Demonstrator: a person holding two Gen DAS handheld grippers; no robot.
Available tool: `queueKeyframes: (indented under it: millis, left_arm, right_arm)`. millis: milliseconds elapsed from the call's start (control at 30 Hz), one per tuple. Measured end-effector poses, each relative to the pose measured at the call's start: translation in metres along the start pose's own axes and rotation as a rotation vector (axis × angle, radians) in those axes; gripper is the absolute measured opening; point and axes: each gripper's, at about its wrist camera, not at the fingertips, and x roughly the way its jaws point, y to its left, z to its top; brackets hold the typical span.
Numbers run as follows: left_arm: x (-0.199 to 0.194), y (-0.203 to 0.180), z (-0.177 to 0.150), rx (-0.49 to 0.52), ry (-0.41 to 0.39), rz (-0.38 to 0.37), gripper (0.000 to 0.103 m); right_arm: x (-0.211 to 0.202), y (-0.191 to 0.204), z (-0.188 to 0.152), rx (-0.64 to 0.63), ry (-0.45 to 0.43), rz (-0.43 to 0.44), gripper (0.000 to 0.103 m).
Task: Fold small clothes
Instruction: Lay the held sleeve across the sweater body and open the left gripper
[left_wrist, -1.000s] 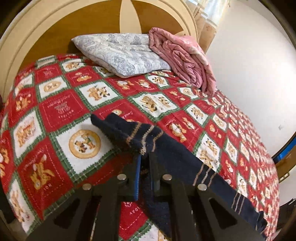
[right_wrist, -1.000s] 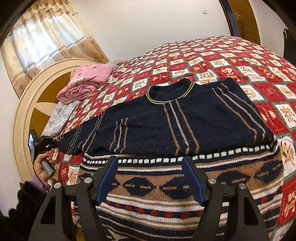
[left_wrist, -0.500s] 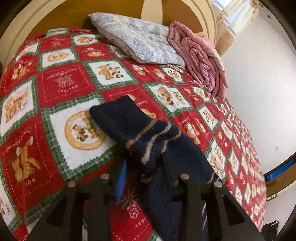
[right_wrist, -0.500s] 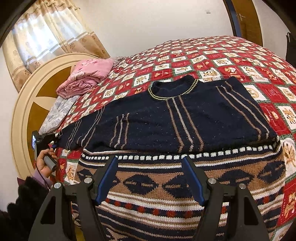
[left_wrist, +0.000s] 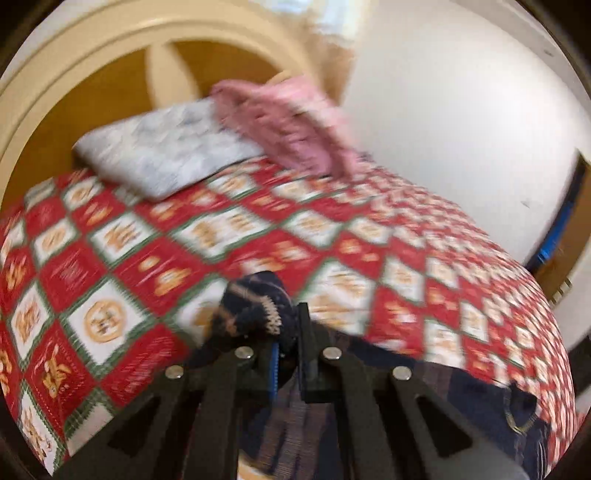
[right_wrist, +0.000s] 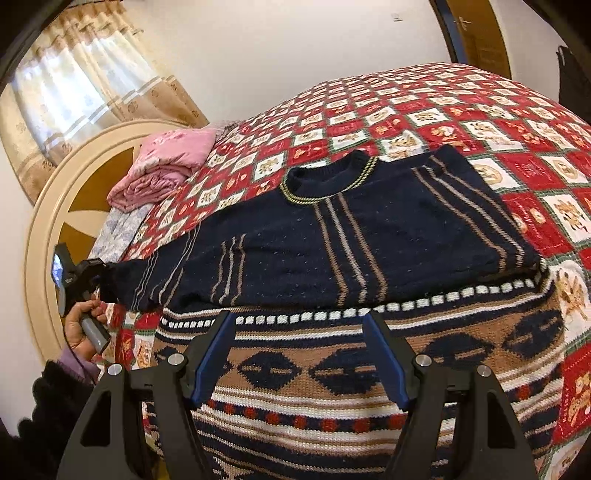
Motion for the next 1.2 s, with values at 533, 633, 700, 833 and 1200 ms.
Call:
queueKeyframes:
  millis: [533,633,700,833,1200]
  left_arm:
    - [-0.100,-0.292,-0.159,0.569,0.044,-0.495,0.007]
    - [-0.093,-0.316,-0.198,0.625,0.098,-0.500,0.007]
    - [-0.086,-0.326,-0.219,0.660,0.147,-0.486,0.008]
    - [-0.075,-0.328,-0.242,0.649,0.260,-0.485,0.014]
    - [-0.123,-0.240,-0.222,0.640,0.348,-0.554,0.093]
  right_arm:
    - [-0.043,-0.059,-0.003,0.131,-0.081,-0.059,0.072]
    - [-0.050,-0.070,-0.005,0.144,-0.084,-0.076,0.072]
    - [-0.052,-0.078,-0.006,0.153,-0.083,-0.082,0.072]
    - [-0.051,-0.092,-0.009,0.188,-0.074,-0.080,0.072]
    - [-0.045,-0.109,0.005,0.323,-0.074,0.072,0.078]
